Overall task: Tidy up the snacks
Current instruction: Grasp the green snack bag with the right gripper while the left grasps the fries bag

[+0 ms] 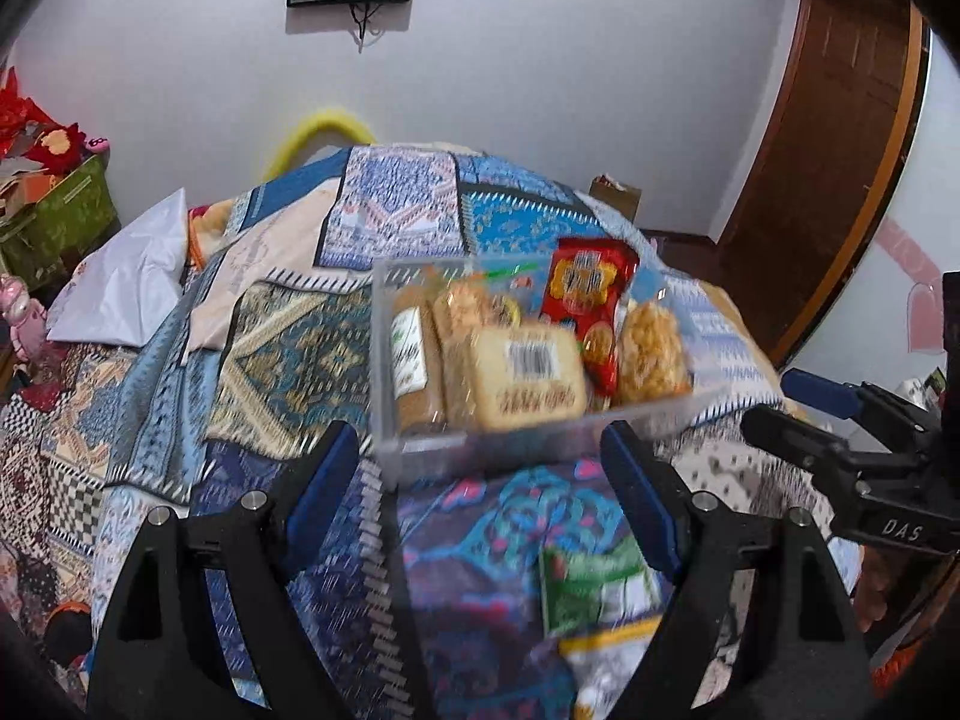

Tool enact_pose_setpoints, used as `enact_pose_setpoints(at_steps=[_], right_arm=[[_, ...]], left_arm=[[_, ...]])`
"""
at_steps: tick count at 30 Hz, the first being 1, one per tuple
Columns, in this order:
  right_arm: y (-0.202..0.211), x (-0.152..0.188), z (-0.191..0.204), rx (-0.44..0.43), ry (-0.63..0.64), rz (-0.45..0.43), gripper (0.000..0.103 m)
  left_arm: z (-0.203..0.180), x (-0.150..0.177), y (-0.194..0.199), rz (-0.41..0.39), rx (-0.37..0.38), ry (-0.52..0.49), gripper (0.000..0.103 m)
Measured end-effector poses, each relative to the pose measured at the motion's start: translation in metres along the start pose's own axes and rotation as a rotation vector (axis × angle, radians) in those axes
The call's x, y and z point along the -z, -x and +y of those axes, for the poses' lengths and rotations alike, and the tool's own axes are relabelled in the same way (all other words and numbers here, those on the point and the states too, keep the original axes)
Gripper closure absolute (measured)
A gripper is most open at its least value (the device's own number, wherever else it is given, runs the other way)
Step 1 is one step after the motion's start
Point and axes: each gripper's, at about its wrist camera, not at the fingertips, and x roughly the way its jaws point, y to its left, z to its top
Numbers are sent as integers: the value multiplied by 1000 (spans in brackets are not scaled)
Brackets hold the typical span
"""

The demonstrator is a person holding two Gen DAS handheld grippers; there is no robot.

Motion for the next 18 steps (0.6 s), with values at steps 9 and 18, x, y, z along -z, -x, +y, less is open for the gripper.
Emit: enact_pose_setpoints(at_steps=[9,18], right_arm=[[-41,41,34,-32,34,148,29],[-83,63,47,-63,48,284,29]], left_arm=[[20,47,-5,90,-19,2,20],[35,75,-18,144,-17,41,20]])
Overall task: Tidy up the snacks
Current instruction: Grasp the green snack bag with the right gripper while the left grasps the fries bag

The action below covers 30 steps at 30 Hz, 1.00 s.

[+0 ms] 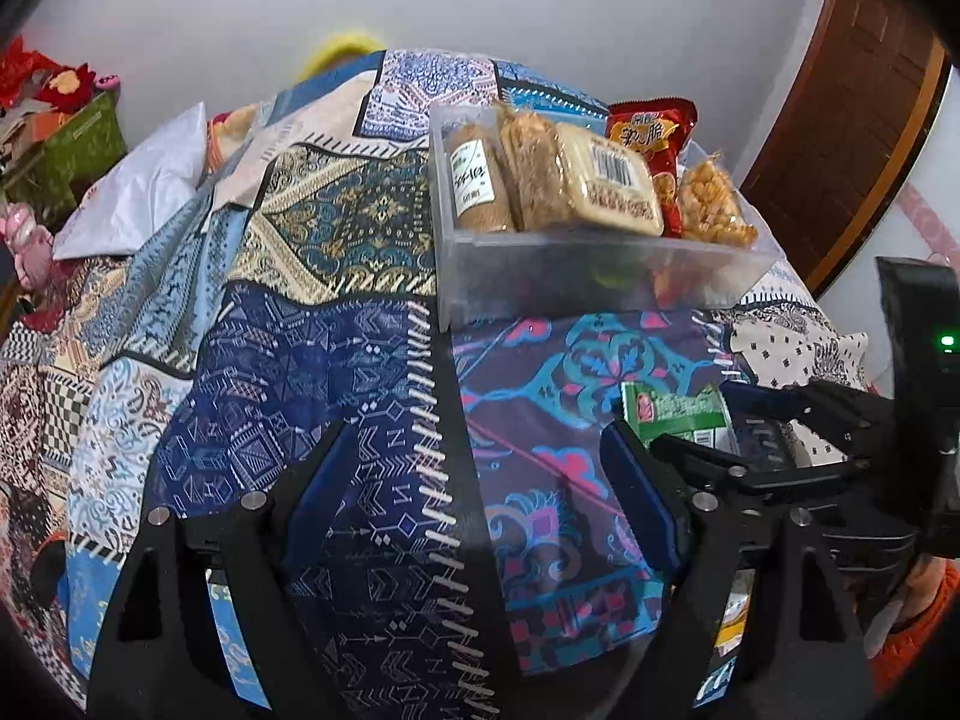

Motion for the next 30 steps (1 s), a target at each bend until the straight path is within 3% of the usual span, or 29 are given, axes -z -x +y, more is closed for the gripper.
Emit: enact_pose_setpoints(at_steps=[3,6,10,20,30], right_arm=[[-5,5,1,-6,1,11,30],[0,6,1,-27,13,0,53],[11,8,-5,-52,-12,-27,65],[55,18,-24,-13,-75,-135,66],[99,39,-40,39,-112,-211,66]], left_arm=[[0,3,0,5,4,4,20],[-1,4,1,6,10,8,20],[-9,6,3,8,23,4,20],[-51,14,17,7,75,-61,20],[-98,37,2,80,126,-123,20]])
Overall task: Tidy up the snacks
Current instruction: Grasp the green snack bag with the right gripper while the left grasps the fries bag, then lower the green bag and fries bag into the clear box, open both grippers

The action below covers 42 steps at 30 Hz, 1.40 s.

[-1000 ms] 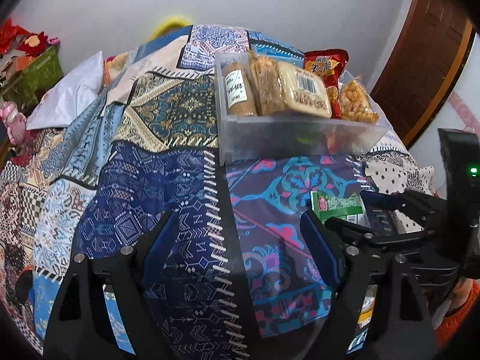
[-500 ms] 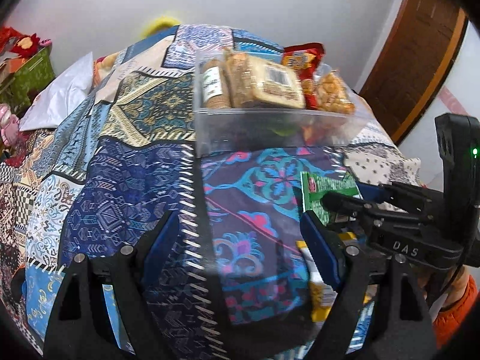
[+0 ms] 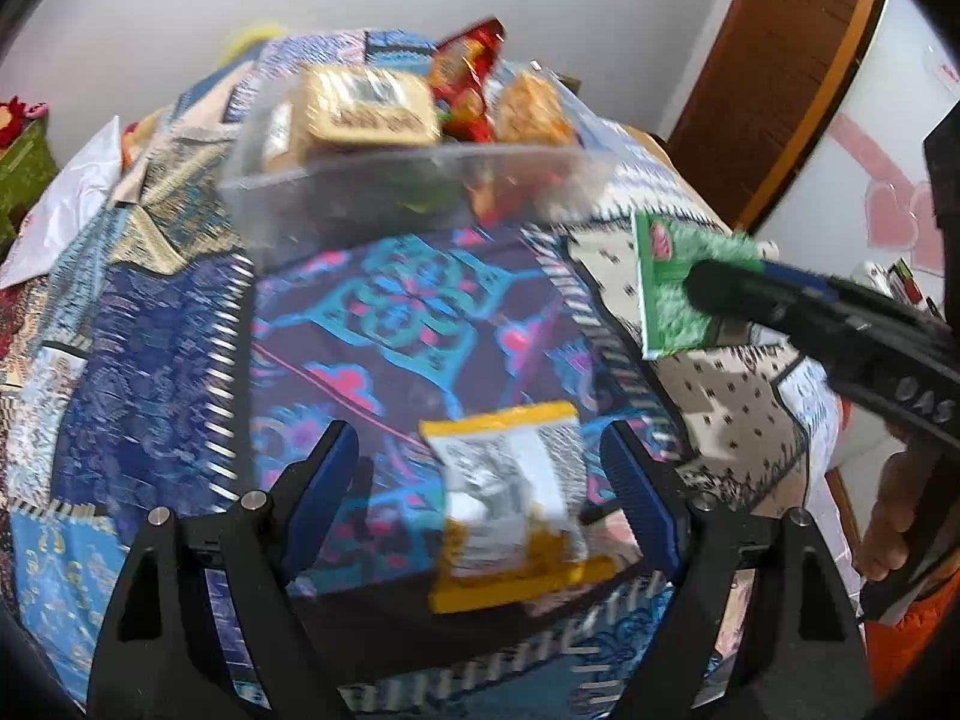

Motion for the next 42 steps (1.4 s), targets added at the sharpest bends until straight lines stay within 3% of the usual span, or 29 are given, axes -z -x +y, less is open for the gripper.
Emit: enact_pose_setpoints(at_steps=[3,7,10,21,42], right_arm=[[6,4,-6,1,-11,-4,66],[8,8,-11,-1,-19,-4,66],[9,10,-14,-3,-22,-6,66],[10,-4,-10,-21,-28,-41,66],[-14,-78,6,-44,6,-144,66]], left_arm=[[-4,7,-11,26,11,12,23],[-4,14,-21,50,0,21,47],[-5,17,-19,29,-4,8,52],[6,-4,7,-76,-27,16,54],[53,-96,31,-266,-65,89,54]])
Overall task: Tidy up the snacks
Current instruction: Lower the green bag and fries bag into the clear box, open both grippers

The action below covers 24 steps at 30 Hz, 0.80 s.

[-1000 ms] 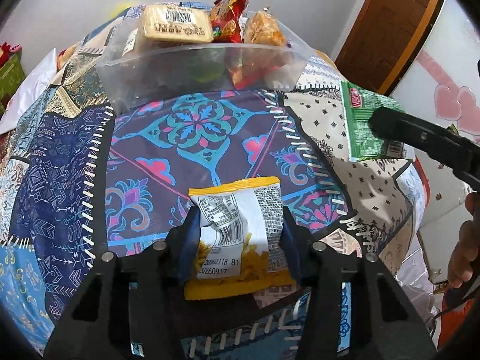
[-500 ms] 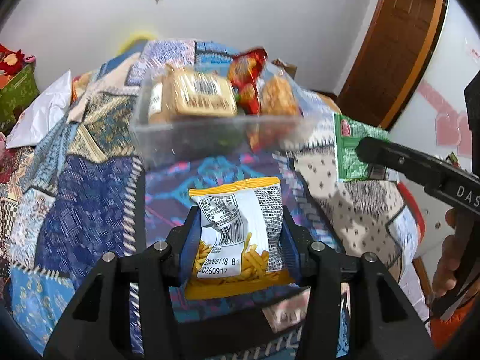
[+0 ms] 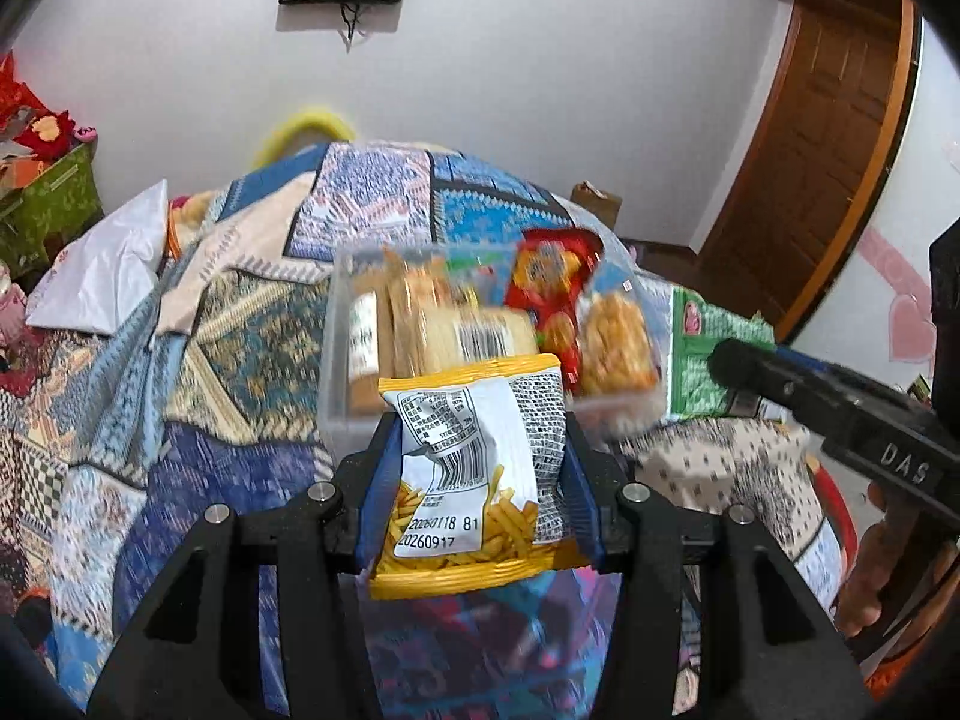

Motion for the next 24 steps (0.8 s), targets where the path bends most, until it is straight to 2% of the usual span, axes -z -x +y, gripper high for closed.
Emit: enact_pose_setpoints(at_steps=[5,16,24], right_arm=[[-19,-18,0,1,0,-11,66],[-65,-52,10,-10,23,-19,66],[-95,-53,18,18,81,22,66]], left_arm=[[6,-24,-11,-38,-14,-2,54],[18,-65,-52,-65,-42,11,54],[36,-73,-93,-6,-36,74,54]])
